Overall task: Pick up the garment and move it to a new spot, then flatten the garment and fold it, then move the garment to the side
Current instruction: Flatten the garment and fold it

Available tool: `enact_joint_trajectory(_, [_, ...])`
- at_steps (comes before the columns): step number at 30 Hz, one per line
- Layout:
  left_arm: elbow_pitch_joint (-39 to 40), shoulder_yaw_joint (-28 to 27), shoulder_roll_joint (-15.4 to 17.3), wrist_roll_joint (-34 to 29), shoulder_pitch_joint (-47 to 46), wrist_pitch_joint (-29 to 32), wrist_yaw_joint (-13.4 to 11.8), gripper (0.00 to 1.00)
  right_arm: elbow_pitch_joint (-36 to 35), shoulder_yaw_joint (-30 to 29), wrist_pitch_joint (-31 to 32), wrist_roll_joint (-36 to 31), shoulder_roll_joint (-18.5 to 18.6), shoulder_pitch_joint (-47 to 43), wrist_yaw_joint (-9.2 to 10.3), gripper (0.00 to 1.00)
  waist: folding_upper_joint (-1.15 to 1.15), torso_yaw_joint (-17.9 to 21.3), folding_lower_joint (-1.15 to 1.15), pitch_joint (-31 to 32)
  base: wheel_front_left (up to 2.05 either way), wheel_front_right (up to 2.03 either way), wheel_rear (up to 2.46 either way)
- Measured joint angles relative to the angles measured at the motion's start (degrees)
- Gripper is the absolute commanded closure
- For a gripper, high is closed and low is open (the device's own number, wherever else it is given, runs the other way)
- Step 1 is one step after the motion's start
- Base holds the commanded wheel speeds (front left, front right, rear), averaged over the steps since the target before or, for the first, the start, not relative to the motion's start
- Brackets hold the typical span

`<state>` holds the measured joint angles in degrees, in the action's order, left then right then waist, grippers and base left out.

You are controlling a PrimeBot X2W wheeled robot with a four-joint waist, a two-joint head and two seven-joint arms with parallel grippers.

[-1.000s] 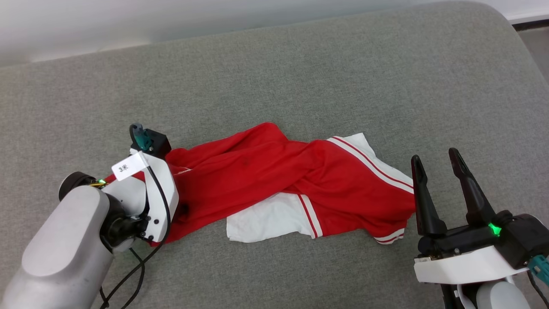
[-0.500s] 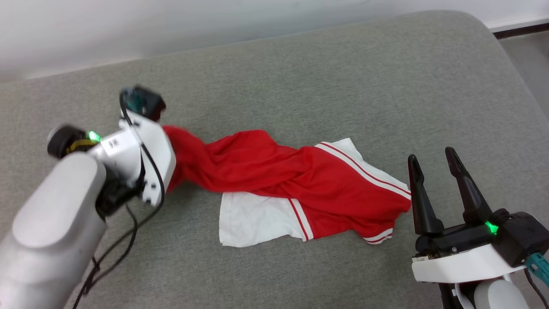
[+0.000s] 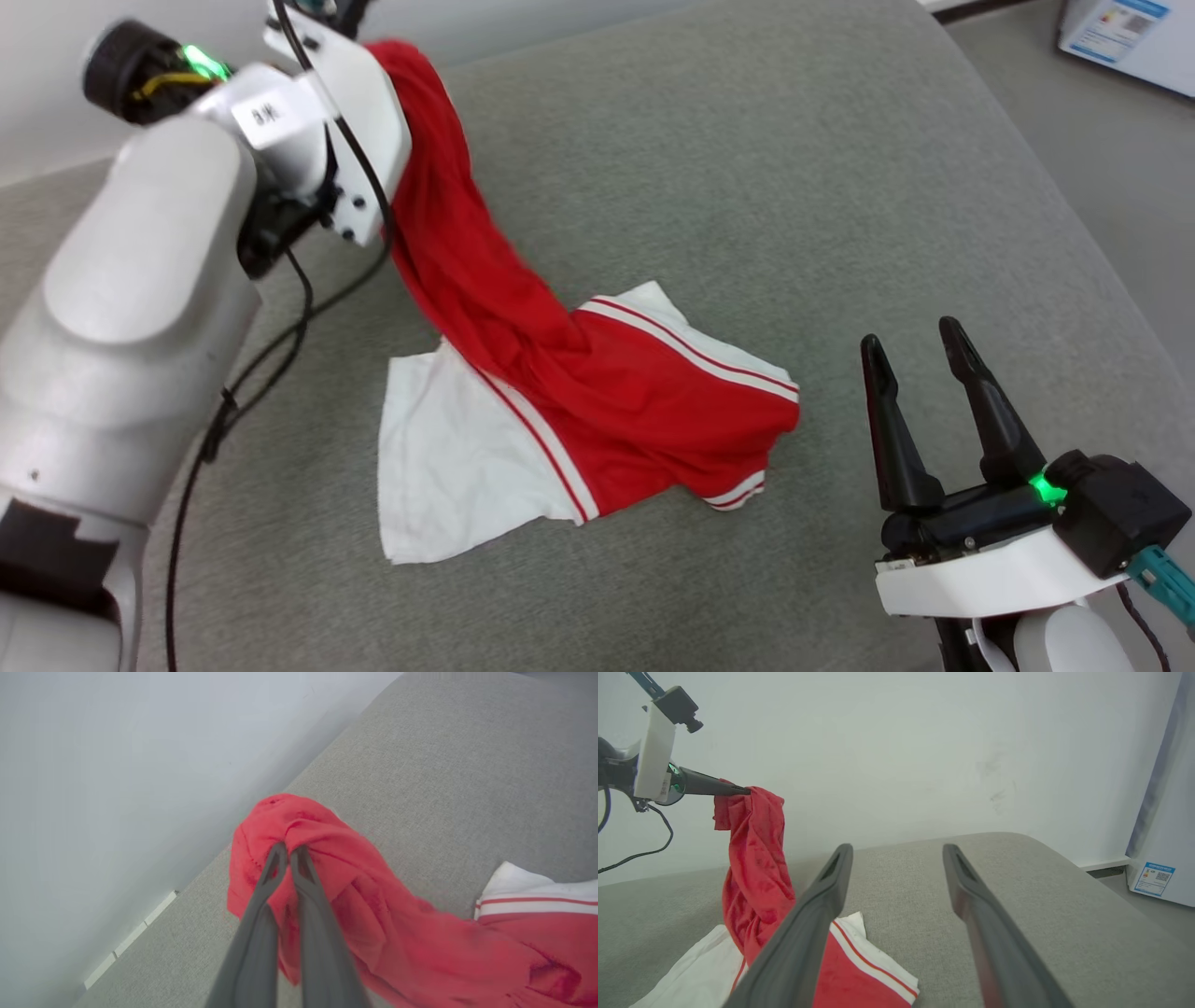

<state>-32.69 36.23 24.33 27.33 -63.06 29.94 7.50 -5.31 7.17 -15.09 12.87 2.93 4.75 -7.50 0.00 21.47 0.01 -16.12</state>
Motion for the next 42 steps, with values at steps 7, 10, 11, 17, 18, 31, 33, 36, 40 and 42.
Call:
enact_joint_trajectory(7, [-9.83,1.12,-3.04,-1.51,-4.33,-5.99,-0.01,0.0,-0.03,0.82,0.01,1.58,0.01,0.55,0.0,0.0,0.0,3.29,0.0,-2.68,0.0,0.0,0.0])
enact_joint_trajectory(10, [-14.07,3.12,-4.21,-0.81,-4.41,-9.69,0.0,0.0,0.1,0.48,0.0,1.79,0.0,0.94,0.0,0.0,0.0,3.01,0.0,-3.11,0.0,0.0,0.0])
enact_joint_trajectory(11, [-14.66,3.45,-4.33,-0.48,-4.41,-10.35,0.0,0.0,0.1,0.33,0.0,1.74,0.0,0.99,0.0,0.0,0.0,2.66,0.0,-2.96,0.0,0.0,0.0])
enact_joint_trajectory(17, [-15.89,4.17,-4.99,2.08,-4.41,-17.25,0.0,0.0,0.09,-1.53,0.0,-0.12,0.0,1.43,0.0,0.0,0.0,-0.39,0.0,-1.3,0.0,0.0,0.0])
enact_joint_trajectory(18, [-15.89,4.14,-5.2,2.53,-4.41,-18.86,0.0,0.0,0.11,-1.87,0.0,-0.68,-0.02,1.43,0.0,0.0,0.0,-1.0,0.0,-0.87,0.0,0.0,0.0])
enact_joint_trajectory(31, [-10.88,0.67,-5.1,5.08,5.44,-39.77,-3.18,0.0,1.33,-6.75,0.0,-4.75,-0.03,-2.01,0.0,0.0,0.0,-9.92,-0.02,7.28,0.0,0.0,0.0])
enact_joint_trajectory(33, [-8.87,-0.04,-4.71,5.58,9.03,-41.81,-4.67,0.0,1.46,-7.22,0.0,-4.88,0.0,-2.77,0.0,0.0,0.0,-11.47,-0.02,8.41,0.0,0.0,0.0])
enact_joint_trajectory(36, [-4.93,-1.22,-3.72,6.35,16.19,-43.64,-7.03,0.0,1.43,-7.4,0.0,-4.95,-0.02,-3.38,0.0,0.0,0.0,-13.38,-0.02,10.13,0.0,0.0,0.0])
enact_joint_trajectory(40, [2.48,-3.22,-3.2,7.53,25.81,-44.69,-9.93,0.0,1.34,-7.73,0.0,-5.36,-0.02,-4.69,0.0,0.0,0.0,-15.66,-0.02,11.87,0.0,0.0,0.0])
enact_joint_trajectory(42, [6.76,-4.48,-2.96,7.99,30.54,-44.81,-11.44,0.0,1.32,-7.92,0.0,-5.47,-0.02,-5.19,0.0,0.0,0.0,-16.55,-0.02,12.63,0.0,0.0,0.0])
